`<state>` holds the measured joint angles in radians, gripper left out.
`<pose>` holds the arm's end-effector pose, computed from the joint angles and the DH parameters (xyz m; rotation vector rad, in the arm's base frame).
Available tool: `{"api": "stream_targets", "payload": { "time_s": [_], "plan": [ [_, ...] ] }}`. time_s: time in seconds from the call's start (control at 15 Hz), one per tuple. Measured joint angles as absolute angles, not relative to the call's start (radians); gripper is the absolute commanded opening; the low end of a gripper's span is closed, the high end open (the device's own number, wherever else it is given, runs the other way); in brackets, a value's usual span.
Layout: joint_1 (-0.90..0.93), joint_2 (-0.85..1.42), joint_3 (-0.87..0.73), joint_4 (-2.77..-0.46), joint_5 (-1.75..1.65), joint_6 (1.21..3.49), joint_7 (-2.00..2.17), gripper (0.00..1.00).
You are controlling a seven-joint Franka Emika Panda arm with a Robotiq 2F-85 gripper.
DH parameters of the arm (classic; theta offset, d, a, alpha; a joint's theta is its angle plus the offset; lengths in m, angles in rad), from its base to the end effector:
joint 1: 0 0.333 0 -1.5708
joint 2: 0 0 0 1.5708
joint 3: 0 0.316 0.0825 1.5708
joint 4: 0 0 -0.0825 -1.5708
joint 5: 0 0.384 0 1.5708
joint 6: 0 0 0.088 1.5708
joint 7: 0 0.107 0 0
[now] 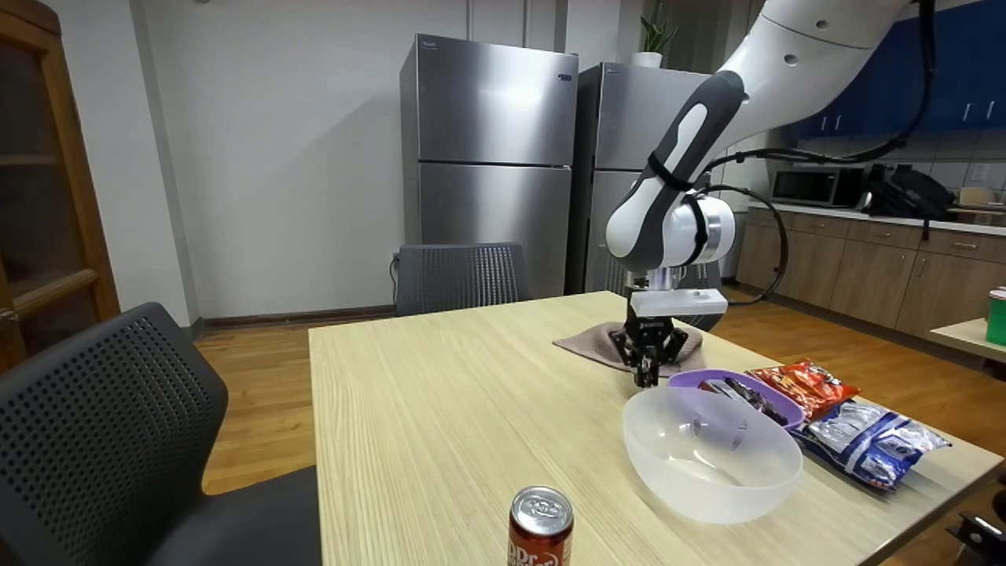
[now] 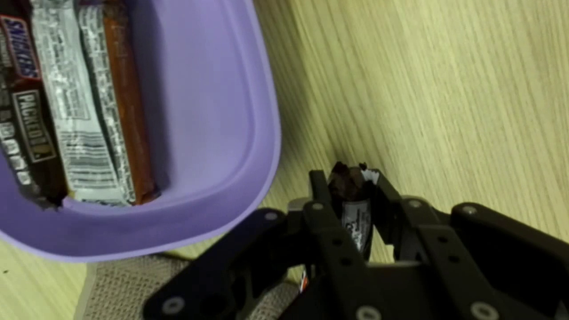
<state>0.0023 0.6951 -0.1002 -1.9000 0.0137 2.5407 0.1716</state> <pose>0.6156 -0.0595 0.1280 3.0557 -0.3988 -0.0751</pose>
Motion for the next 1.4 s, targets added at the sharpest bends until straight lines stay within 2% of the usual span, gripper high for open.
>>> {"api": "stream_targets", "payload": {
  "time_s": [0.67, 1.4],
  "plan": [
    [-0.009, 0.599, -0.115, -1.999, -0.003, 2.601, 0.126, 0.06],
    [-0.060, 0.501, -0.113, -2.213, -0.003, 2.708, 0.007, 0.06]
  ]
}}
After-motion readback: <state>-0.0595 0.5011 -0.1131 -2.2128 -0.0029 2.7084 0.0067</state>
